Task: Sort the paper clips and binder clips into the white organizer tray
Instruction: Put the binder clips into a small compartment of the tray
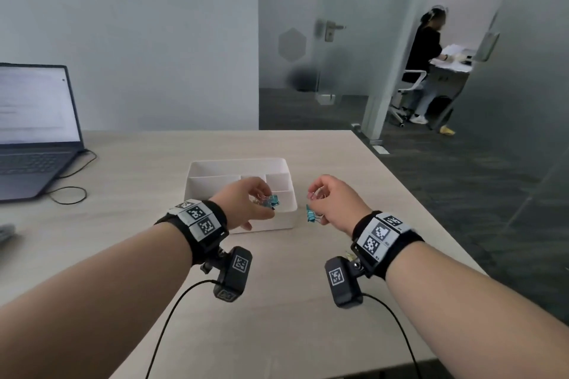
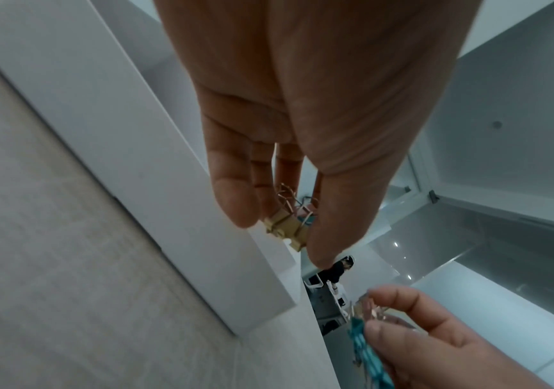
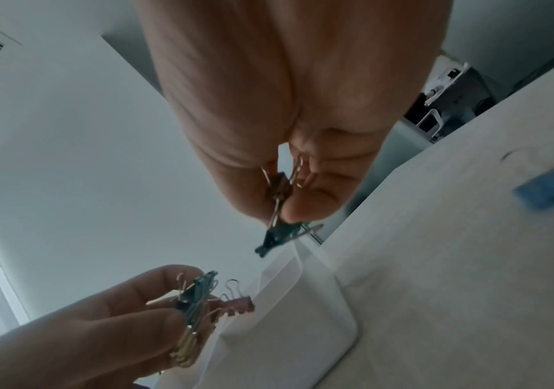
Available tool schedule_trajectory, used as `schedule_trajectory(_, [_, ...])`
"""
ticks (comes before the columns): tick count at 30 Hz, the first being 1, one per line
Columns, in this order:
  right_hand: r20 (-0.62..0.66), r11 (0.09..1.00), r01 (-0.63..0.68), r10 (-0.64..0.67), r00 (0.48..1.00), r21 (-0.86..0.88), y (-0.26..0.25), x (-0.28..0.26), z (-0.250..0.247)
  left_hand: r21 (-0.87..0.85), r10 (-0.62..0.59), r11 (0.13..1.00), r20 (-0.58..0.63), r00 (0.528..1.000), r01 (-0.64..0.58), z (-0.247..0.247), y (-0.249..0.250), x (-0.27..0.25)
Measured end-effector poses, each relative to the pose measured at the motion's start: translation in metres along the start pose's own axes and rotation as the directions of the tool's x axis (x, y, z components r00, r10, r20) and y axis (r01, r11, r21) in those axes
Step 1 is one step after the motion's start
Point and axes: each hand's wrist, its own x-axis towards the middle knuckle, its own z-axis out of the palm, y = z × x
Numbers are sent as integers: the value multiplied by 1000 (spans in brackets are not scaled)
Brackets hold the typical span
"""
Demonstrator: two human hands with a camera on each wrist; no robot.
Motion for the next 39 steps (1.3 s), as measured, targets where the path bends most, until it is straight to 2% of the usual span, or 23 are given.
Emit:
schedule_trajectory(3, [-76,1000,8,-7,997,15,-11,14,19,11,7,1000,-12,1000,-6,-5,-9,2])
schedule_trajectory(8, [-110,999,38,-39,993,-8,-24,33,46,132,21,991,-34,999,-16,-4,-10,10])
schedule_trajectory(15, [-49,964,137,-152,987,-226,-20,40,65,309,80,950,-82,993,-51,3,-12,16])
schedule_trajectory(25, [1,978,104,-106,994,-182,-15,36,62,498,139,864,-80,987,-81,15,-6,10])
schedule_trajectory(31, [37,987,99,-95,995,-127,-11,25,49,432,121,900,-126,985,-56,18,-8,5])
schedule_trajectory(36, [-19,991,100,-102,995,-91,-2,9,25,316,175,942,-181,968,-111,29,-17,-10])
schedule_trajectory(39, [-36,985,64,-71,997,-163,17,2,0,235,175,964,-225,959,-120,39,-19,-23])
